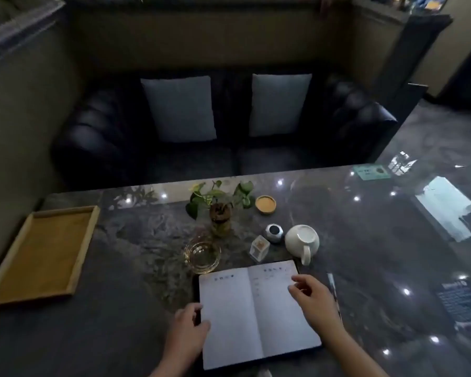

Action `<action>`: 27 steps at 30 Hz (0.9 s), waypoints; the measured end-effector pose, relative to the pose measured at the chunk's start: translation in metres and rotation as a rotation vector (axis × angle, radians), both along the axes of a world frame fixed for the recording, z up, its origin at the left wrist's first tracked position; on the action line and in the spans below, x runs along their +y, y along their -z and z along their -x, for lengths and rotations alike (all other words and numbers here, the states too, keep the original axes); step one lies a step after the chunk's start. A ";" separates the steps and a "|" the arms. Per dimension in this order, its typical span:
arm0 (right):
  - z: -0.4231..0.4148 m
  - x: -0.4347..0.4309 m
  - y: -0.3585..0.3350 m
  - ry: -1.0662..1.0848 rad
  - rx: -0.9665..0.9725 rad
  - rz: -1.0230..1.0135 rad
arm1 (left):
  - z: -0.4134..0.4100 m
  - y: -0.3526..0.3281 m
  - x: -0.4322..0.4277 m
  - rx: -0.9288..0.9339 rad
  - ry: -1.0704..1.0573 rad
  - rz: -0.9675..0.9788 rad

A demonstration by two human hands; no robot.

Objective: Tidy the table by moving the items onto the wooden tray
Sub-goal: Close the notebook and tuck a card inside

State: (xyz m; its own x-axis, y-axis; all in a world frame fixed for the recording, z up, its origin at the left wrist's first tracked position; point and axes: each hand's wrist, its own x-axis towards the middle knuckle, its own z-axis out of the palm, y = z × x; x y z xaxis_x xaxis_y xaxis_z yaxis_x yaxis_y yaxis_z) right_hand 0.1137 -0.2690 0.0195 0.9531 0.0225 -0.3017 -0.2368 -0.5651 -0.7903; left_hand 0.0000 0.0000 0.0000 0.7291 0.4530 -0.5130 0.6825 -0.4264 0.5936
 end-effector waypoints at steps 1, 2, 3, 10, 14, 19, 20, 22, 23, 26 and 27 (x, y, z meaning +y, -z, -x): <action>0.001 -0.002 0.003 -0.012 -0.006 0.053 | -0.003 0.001 -0.001 0.006 0.006 -0.005; 0.001 -0.003 0.004 -0.019 -0.007 0.119 | -0.006 0.000 -0.003 0.022 -0.007 -0.022; 0.002 -0.007 0.009 -0.038 -0.015 0.176 | -0.008 0.000 -0.005 0.031 -0.014 -0.018; 0.006 -0.018 0.021 -0.096 0.079 0.370 | -0.015 -0.001 -0.019 0.074 -0.174 0.019; 0.009 -0.019 0.029 -0.090 0.149 0.335 | -0.019 0.000 -0.025 0.110 -0.231 0.043; 0.015 -0.020 0.037 -0.064 0.155 0.354 | -0.019 0.005 -0.025 0.092 -0.328 0.064; 0.016 -0.020 0.038 -0.060 0.156 0.353 | -0.020 0.006 -0.025 0.085 -0.343 0.090; 0.017 -0.020 0.041 -0.056 0.156 0.346 | -0.022 0.007 -0.023 0.073 -0.394 0.150; 0.017 -0.021 0.042 -0.056 0.156 0.342 | -0.023 0.005 -0.023 0.063 -0.440 0.181; 0.011 -0.022 0.041 -0.002 0.165 0.283 | -0.025 0.000 -0.023 -0.004 -0.581 0.263; 0.009 -0.023 0.040 0.026 0.172 0.256 | -0.024 -0.001 -0.022 -0.021 -0.603 0.279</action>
